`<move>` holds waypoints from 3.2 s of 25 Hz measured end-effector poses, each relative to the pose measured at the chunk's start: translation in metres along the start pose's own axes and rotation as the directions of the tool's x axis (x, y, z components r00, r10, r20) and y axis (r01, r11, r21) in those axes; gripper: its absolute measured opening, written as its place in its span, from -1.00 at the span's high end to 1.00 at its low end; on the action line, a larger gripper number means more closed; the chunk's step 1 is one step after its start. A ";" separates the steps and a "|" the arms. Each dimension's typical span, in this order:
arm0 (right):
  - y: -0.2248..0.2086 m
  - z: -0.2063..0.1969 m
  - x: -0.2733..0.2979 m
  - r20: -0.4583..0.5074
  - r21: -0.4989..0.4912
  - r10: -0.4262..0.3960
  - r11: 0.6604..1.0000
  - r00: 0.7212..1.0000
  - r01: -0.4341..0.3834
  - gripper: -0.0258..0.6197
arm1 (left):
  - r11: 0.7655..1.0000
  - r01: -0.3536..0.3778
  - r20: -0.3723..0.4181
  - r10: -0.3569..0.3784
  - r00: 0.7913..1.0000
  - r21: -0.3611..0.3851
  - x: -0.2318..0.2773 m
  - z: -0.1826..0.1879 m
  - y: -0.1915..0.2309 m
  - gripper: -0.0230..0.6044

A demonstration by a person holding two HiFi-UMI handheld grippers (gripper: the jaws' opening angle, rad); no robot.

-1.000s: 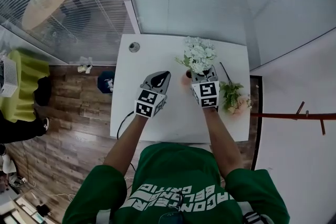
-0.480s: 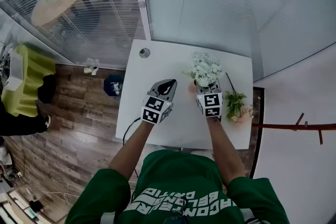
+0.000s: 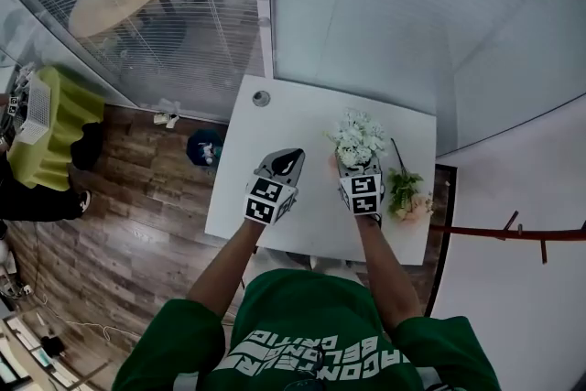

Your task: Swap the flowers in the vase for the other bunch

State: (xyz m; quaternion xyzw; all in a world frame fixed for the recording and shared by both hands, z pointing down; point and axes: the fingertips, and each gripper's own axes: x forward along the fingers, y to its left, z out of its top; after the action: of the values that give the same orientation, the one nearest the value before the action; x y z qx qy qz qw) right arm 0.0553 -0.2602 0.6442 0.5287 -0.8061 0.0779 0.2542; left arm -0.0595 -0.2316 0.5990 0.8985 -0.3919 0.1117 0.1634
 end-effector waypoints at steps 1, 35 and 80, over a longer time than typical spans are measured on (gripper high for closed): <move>0.000 -0.002 -0.002 -0.011 0.004 -0.002 1.000 1.000 0.002 0.43 | 1.000 -0.004 -0.003 0.004 1.000 -0.003 -0.003 -0.001 -0.001 0.90; -0.002 -0.044 -0.054 -0.197 0.153 0.011 0.988 0.980 0.020 0.40 | 1.000 -0.006 -0.006 0.006 1.000 0.010 -0.035 0.005 -0.027 0.90; 0.021 0.015 -0.201 0.050 0.210 -0.296 0.937 0.954 0.279 0.88 | 0.965 0.213 0.018 -0.218 0.976 0.152 -0.078 0.027 -0.039 0.90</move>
State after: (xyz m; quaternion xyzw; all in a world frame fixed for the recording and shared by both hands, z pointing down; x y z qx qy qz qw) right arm 0.0941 -0.0932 0.5352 0.6666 -0.7177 0.0994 0.1753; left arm -0.0805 -0.1653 0.5403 0.9473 -0.2850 0.1068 0.0999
